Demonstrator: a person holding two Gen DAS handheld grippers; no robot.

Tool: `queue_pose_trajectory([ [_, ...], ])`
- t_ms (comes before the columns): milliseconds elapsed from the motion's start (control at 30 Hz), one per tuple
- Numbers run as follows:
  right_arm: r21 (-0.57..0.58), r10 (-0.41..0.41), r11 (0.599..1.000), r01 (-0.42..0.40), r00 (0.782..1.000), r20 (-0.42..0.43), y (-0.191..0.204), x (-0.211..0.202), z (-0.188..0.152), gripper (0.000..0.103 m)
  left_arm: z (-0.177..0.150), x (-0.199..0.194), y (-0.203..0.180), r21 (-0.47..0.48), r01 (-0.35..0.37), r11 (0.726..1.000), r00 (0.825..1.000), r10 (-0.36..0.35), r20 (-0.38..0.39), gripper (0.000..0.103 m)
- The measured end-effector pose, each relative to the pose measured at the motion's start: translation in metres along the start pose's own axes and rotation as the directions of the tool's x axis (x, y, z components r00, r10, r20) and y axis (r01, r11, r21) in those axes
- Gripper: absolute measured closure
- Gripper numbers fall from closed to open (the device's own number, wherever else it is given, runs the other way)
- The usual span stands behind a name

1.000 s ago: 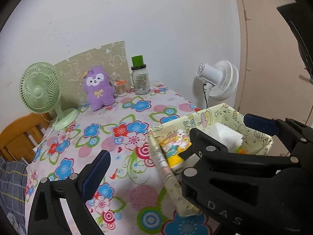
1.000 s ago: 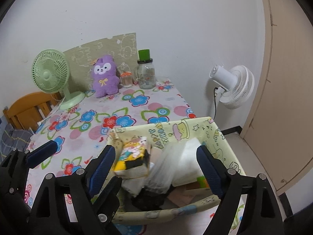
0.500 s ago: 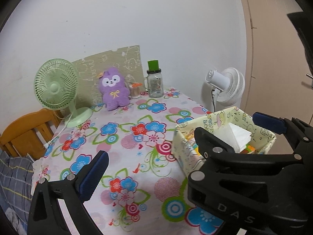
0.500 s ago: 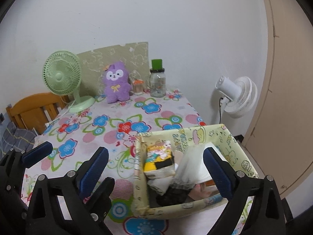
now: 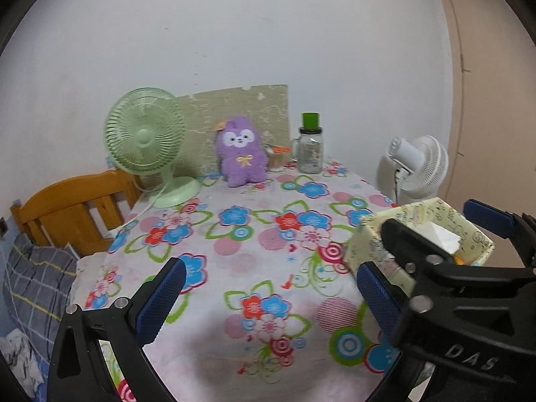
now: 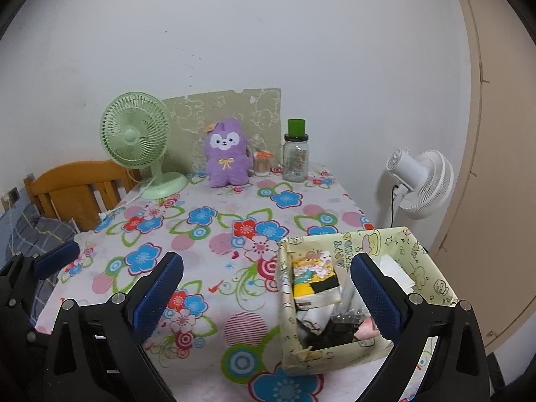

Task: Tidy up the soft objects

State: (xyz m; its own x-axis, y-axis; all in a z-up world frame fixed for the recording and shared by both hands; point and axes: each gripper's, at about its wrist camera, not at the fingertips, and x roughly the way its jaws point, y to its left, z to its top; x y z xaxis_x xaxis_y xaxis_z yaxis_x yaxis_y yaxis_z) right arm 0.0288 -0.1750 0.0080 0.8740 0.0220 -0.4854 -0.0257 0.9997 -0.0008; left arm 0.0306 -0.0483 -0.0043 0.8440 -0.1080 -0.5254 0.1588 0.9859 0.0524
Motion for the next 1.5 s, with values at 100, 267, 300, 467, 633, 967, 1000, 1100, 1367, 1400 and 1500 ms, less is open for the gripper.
queue_pose_trajectory([
  [100, -0.006, 0.003, 1.000, -0.002, 1.000, 0.011, 0.006, -0.004, -0.001, 0.002, -0.002, -0.005, 0.011, -0.019, -0.020, 1.000, 1.000, 0.020, 0.008, 0.000],
  [267, -0.019, 0.002, 1.000, -0.001, 1.000, 0.026, 0.011, -0.010, -0.003, 0.002, -0.007, -0.014, 0.026, -0.040, -0.052, 0.998, 0.998, 0.053, 0.015, 0.000],
  [300, -0.020, 0.005, 1.000, -0.004, 1.000, 0.026, 0.012, -0.011, -0.003, 0.002, -0.008, -0.015, 0.028, -0.043, -0.057, 0.997, 0.998, 0.057, 0.016, 0.000],
  [467, -0.025, 0.011, 1.000, -0.010, 0.999, 0.037, 0.013, -0.019, -0.006, 0.002, -0.012, -0.025, 0.037, -0.049, -0.082, 0.995, 0.996, 0.083, 0.031, 0.000],
  [633, -0.024, 0.013, 1.000, -0.012, 0.999, 0.047, 0.013, -0.026, -0.006, 0.002, -0.015, -0.033, 0.043, -0.063, -0.093, 0.994, 0.994, 0.096, 0.043, 0.000],
  [967, -0.023, 0.016, 1.000, -0.015, 0.998, 0.057, 0.010, -0.036, -0.014, 0.001, -0.026, -0.047, 0.053, -0.098, -0.127, 0.987, 0.990, 0.132, 0.047, 0.000],
  [1000, -0.027, 0.017, 1.000, -0.015, 0.998, 0.060, 0.010, -0.038, -0.015, 0.001, -0.026, -0.049, 0.053, -0.099, -0.127, 0.987, 0.990, 0.132, 0.051, 0.000],
  [1100, -0.031, 0.023, 0.999, -0.020, 0.997, 0.069, 0.010, -0.042, -0.016, 0.001, -0.026, -0.054, 0.053, -0.104, -0.122, 0.987, 0.989, 0.129, 0.065, 0.000],
  [1367, -0.025, 0.025, 0.999, -0.023, 0.997, 0.077, 0.006, -0.046, -0.017, 0.001, -0.025, -0.063, 0.048, -0.095, -0.109, 0.990, 0.989, 0.118, 0.095, 0.000],
  [1400, -0.024, 0.022, 1.000, -0.020, 0.997, 0.078, 0.005, -0.047, -0.017, 0.001, -0.024, -0.063, 0.047, -0.093, -0.109, 0.990, 0.988, 0.117, 0.096, 0.000],
  [1500, -0.023, 0.015, 1.000, -0.014, 0.997, 0.078, 0.004, -0.047, -0.017, 0.001, -0.024, -0.063, 0.045, -0.090, -0.102, 0.991, 0.989, 0.111, 0.099, 0.000],
])
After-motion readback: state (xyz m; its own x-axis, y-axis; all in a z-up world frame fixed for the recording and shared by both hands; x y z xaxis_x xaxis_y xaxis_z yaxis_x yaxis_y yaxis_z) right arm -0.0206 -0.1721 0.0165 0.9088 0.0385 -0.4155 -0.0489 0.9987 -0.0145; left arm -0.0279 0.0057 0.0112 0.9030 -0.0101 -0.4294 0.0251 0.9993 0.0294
